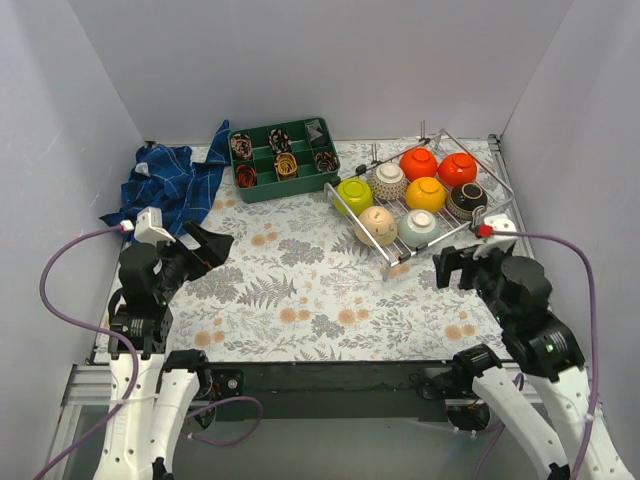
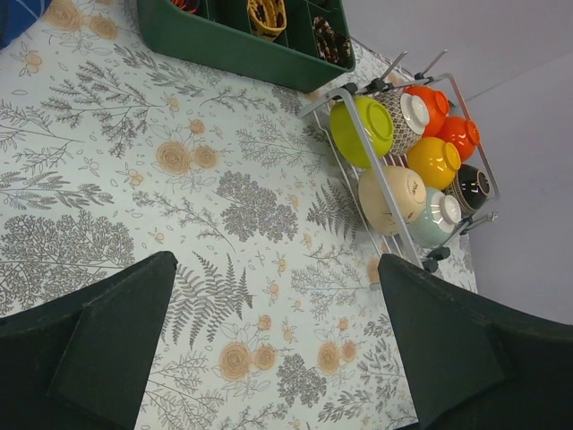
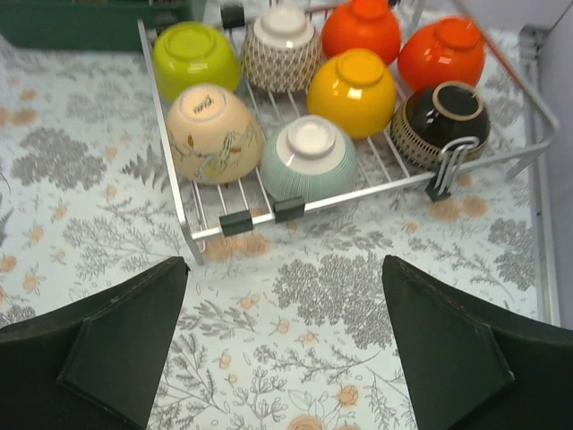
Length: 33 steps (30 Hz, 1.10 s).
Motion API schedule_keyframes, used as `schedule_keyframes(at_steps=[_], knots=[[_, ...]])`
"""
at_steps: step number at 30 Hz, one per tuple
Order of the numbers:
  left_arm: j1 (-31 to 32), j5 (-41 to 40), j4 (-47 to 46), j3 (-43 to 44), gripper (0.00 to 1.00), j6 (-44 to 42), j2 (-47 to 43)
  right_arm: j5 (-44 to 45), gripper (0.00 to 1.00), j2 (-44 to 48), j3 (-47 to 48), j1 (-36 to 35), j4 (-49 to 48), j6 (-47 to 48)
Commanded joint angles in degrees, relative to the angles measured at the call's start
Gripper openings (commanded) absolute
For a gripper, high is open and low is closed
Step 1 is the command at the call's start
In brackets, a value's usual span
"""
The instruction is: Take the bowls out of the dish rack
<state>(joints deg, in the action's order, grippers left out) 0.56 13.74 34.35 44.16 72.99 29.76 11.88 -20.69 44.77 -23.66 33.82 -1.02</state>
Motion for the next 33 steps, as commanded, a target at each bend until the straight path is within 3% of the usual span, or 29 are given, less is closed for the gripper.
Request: schedule_keyframes(at_steps=[1,6,14,26,33], knots=[[1.02,0.24,-3.76,-1.79,0.98,-0.66,-1.72,-0.63,0.99,-9.35,5.39,-0.25,-1.13,-0.21],[5.41,-1.16,-3.59,-3.38,0.98,-0.83,-2.68,1.30,0.99,-23.32,9.80,-0.16,-1.30,0.84],[12.01,-3.45,-3.41,-4.52,0.98,0.31,-4.97,1.74,0.99,-43.71,14.46,-0.25,-2.62,13.30],[14.56,-5.38,-5.69,-8.04,0.98,1.10,-6.56,-2.82,0.97,-56.12,17.98,-0.42,-7.80,21.84],[14.56,-6.79,-10.26,-11.37,0.98,-0.39,-4.80,0.95,0.98,-60.78,16.58,-0.86,-11.58,25.36]])
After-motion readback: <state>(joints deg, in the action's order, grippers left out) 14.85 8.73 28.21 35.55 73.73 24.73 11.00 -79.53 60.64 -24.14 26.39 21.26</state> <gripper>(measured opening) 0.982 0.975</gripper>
